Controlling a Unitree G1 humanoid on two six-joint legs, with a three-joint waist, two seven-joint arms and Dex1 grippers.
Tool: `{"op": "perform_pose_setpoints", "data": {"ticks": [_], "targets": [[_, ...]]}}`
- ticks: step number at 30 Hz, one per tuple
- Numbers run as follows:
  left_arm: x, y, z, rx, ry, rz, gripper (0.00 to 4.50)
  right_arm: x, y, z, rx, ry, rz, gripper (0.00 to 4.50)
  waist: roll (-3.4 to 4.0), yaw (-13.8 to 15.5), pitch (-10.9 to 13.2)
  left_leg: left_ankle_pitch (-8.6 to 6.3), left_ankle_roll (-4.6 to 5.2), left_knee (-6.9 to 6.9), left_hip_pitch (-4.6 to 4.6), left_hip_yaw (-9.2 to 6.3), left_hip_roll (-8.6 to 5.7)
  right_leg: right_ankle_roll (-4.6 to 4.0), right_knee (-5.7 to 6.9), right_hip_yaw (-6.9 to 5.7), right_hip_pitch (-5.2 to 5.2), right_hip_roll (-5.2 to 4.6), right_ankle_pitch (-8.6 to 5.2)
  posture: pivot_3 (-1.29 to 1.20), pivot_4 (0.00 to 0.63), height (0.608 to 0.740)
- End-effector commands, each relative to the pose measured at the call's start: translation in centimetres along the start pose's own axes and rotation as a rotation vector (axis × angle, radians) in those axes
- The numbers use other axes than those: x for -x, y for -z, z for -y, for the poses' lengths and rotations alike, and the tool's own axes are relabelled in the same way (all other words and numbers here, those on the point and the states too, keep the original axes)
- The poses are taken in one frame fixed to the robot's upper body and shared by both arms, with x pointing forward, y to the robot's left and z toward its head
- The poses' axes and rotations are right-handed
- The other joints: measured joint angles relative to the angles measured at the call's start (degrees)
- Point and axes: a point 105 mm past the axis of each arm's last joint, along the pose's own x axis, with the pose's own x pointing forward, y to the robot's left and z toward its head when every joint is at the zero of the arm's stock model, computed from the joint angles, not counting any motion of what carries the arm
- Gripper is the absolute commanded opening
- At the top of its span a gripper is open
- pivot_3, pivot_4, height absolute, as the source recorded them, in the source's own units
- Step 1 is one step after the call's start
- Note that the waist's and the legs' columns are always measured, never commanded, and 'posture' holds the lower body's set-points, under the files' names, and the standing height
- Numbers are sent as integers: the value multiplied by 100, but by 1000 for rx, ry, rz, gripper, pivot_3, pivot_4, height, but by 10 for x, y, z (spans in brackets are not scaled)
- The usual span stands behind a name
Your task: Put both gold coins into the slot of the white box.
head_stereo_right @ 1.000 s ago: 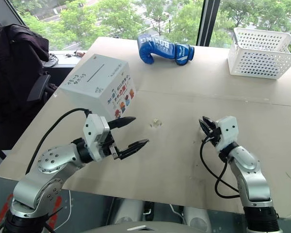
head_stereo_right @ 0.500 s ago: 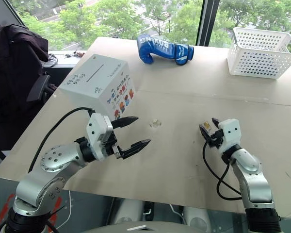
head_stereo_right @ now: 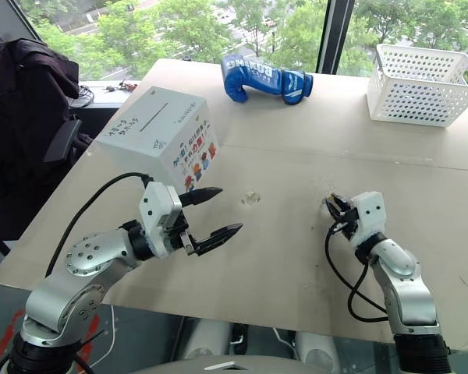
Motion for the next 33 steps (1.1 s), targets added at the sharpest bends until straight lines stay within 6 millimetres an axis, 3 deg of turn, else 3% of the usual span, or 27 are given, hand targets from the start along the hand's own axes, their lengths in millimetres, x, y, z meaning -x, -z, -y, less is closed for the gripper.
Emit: {"op": "perform_pose_setpoints", "data": {"ticks": [1, 5, 14, 19, 27, 33], "targets": [[0, -9, 6, -36, 20, 22, 4500, 1, -7, -2, 18, -11, 23, 32, 0, 0, 0, 0, 0, 0, 0, -1, 0, 0, -1, -1, 0, 0, 0, 0, 150, 704], [-3, -13, -1, 15, -27, 49, 4500, 0, -16, -2, -37, -12, 74, 32, 1, 1, 1, -1, -1, -1, 0, -1, 0, 0, -2, -1, 0, -2, 0, 0, 150, 704], [-16, -59, -36, 422, -183, 421, 4500, -6, -81, -25, -365, -176, 305, 32, -4, 5, 8, 14, 25, 0, -5, -6, 0, 2, -1, -2, 5, 6, 1, 0, 150, 704], [-31, -91, -51, 603, -120, 650, 4500, -17, -134, -49, -571, -336, 450, 32, -8, 6, 10, 16, 28, 2, -6, -5, -3, 2, 1, -1, 7, 37, 2, 0, 150, 704], [-62, -107, -51, 777, -9, 787, 4500, -26, -177, -65, -746, -464, 556, 32, -12, 6, 11, 7, 44, 2, -16, -6, -11, 4, -3, 1, 8, 41, 12, 0, 150, 704], [-64, -130, -40, 873, 111, 913, 4500, -23, -185, -73, -827, -535, 557, 32, -13, 2, 12, 5, 48, 4, -23, -10, -13, 0, -11, 0, 8, 40, 10, 0, 150, 704]]}}
